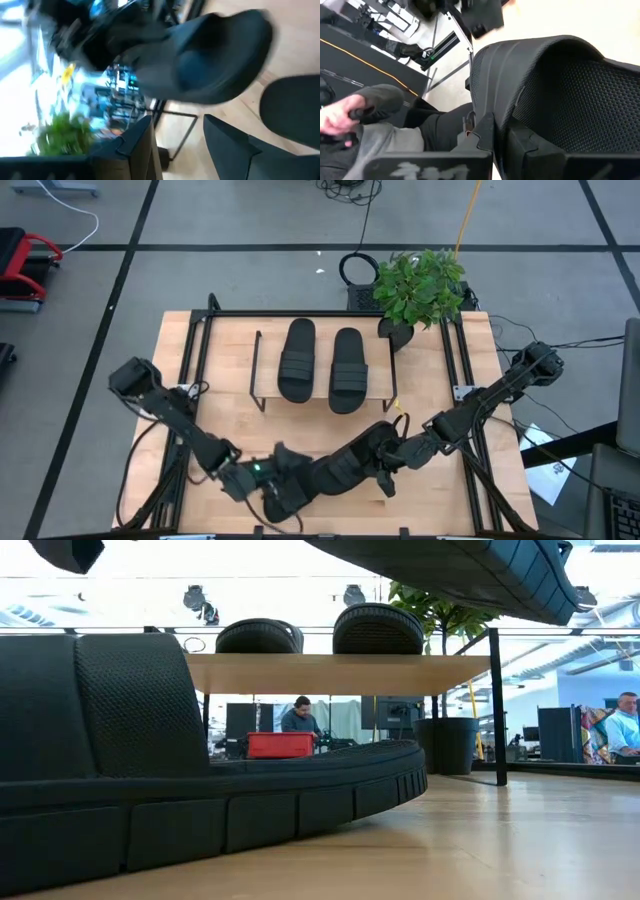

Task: Pick and place slides into the shelf
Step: Put the black slide under the shelf

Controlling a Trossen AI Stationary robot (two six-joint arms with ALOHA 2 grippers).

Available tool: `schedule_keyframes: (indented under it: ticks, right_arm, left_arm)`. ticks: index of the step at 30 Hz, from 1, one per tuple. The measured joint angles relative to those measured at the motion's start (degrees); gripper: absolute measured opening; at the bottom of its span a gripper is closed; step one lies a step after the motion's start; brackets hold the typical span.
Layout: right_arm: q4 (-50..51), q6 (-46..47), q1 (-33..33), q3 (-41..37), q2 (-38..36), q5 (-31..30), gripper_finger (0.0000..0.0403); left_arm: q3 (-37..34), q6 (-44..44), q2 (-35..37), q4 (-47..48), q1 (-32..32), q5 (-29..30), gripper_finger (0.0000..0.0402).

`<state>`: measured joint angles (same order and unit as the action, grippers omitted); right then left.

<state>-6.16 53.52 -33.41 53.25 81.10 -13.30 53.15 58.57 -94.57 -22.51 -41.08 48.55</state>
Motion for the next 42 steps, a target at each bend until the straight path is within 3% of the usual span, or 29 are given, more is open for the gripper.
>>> schedule_keyframes:
  ticks: [3,8,12,21,34,42]
  right_arm:
    - [-0.3,0.8,0.0,0.0,0.0,-0.2,0.0008]
    - [-0.6,1.4,0.1,0.0,0.0,-1.9,0.0008]
    - [-0.5,2.6,0.1,0.0,0.0,-2.1,0.0008]
    - [-3.8,1.1,0.4,0.0,0.1,-1.6,0.0008]
    - [-6.6,0.9,0.5,-0.1,0.1,-2.1,0.0008]
    - [-5.8,-0.4,0.6,-0.2,0.0,-2.0,0.0008]
  left_arm:
    - [4.6,6.6,-5.0,0.1,-0.4,2.1,0.0183]
    - [13.8,11.3,-10.9,-0.1,-1.0,11.0,0.0182]
    - [19.0,13.4,-12.7,3.4,-1.0,13.0,0.0182]
    - [21.4,3.9,-12.6,14.4,-1.0,4.9,0.0182]
    - [21.4,4.9,-13.1,13.4,3.3,2.3,0.0182]
    - [21.4,5.7,-13.1,13.9,7.7,-4.8,0.0182]
